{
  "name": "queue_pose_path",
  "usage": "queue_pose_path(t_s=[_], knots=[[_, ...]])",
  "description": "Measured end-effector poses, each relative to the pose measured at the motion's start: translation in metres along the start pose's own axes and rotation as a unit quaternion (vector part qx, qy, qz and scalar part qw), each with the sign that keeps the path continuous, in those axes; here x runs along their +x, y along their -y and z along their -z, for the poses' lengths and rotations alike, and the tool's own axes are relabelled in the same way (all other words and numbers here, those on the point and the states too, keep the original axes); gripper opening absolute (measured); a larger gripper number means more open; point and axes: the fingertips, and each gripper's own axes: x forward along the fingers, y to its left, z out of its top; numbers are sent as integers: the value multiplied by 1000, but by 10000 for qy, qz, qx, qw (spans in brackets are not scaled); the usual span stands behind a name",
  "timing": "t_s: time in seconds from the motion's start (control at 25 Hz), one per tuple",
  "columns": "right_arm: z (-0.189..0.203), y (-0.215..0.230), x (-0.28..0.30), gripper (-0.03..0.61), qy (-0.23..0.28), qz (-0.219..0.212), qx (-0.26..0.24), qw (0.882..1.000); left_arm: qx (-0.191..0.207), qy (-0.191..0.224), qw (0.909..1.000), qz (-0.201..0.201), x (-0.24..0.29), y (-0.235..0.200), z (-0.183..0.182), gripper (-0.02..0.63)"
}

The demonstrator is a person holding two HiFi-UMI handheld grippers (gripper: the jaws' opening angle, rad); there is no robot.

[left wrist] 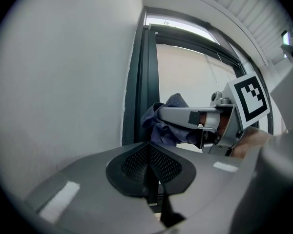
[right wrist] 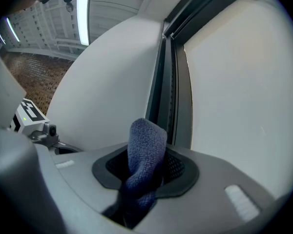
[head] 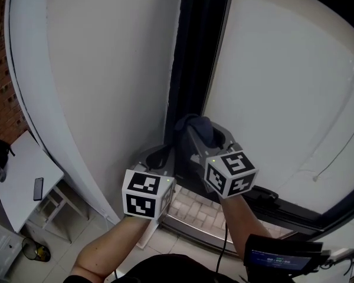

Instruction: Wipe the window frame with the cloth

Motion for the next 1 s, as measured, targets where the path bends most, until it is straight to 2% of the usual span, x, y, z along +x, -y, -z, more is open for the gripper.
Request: queue_pose_path(t_s=[0.32, 0.8, 1.0], knots=[[-39, 10, 2, 130, 256, -37, -71, 9996, -116, 264, 9993, 231, 11, 5, -41, -6], [-81, 15, 11, 130, 447, -111, -178, 9988, 34, 482, 9985, 260, 17, -2, -84, -6], [-112, 21, 17, 130, 642, -218, -387, 9969, 58, 718, 9972, 214, 23, -5, -115, -8]])
